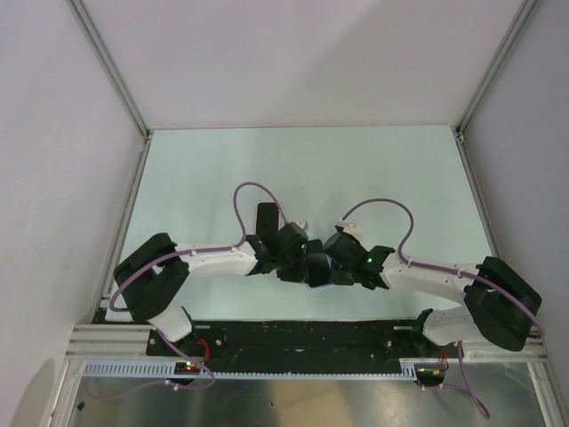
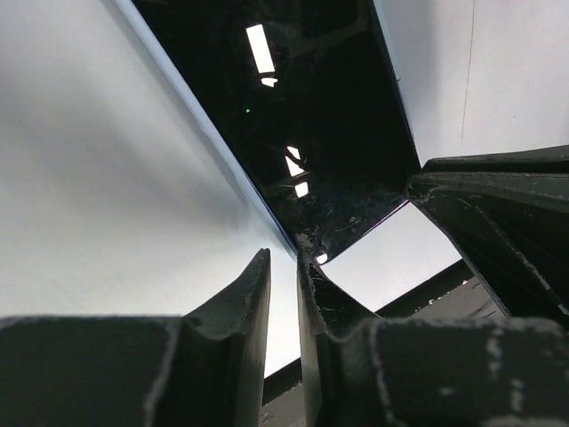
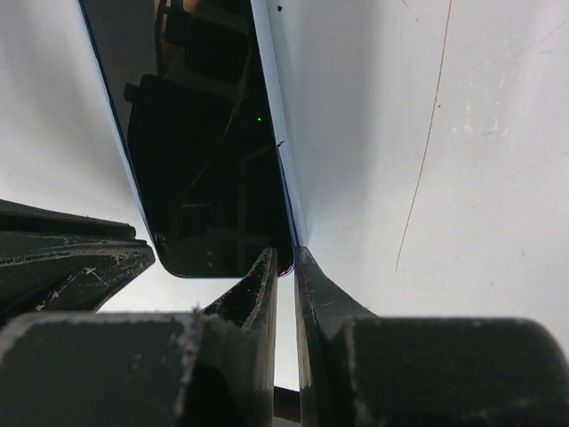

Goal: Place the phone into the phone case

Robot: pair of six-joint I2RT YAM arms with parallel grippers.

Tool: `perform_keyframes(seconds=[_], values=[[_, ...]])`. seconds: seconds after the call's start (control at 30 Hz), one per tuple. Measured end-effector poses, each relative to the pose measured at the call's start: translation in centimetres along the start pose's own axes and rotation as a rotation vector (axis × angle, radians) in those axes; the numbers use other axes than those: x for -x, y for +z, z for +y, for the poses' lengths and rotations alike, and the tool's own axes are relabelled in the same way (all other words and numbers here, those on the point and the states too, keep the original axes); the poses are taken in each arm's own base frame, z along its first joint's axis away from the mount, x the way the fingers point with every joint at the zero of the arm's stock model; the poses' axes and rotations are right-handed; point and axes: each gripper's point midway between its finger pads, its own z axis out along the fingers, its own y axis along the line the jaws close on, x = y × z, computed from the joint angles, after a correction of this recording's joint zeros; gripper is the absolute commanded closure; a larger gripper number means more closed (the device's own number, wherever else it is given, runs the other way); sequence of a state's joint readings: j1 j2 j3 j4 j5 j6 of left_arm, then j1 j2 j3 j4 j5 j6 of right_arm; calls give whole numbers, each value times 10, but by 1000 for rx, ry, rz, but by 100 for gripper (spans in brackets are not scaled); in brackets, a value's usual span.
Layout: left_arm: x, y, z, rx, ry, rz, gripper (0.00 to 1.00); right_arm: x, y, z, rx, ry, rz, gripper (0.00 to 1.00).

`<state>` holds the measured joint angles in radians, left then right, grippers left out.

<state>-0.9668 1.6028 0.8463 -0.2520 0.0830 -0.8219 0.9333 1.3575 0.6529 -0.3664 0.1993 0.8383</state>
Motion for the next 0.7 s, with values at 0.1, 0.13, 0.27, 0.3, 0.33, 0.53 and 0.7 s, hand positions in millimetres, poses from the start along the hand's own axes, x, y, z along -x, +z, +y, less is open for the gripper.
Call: perform_keyframes(seconds=[0.1, 0.13, 0.27, 0.3, 0.33, 0.53, 0.7], values=[[-1, 0, 0, -1, -1, 4, 78, -1, 1, 0, -14, -12, -2, 94], [-1, 1, 0, 0, -1, 5, 78, -1, 2, 0, -19, -16, -3, 95], [-3, 3, 2, 5, -9, 14, 79, -2, 4, 0, -41, -33, -5, 96], [-3, 4, 2, 5, -10, 15, 79, -3, 4, -1, -48, -38, -5, 96], [-4, 4, 2, 6, -11, 18, 79, -3, 5, -2, -57, -44, -4, 96], [-7, 6, 4, 15, -24, 33, 79, -5, 6, -3, -105, -77, -1, 97], [-7, 6, 4, 20, -45, 36, 78, 2, 15, 11, -105, -92, -24, 97]])
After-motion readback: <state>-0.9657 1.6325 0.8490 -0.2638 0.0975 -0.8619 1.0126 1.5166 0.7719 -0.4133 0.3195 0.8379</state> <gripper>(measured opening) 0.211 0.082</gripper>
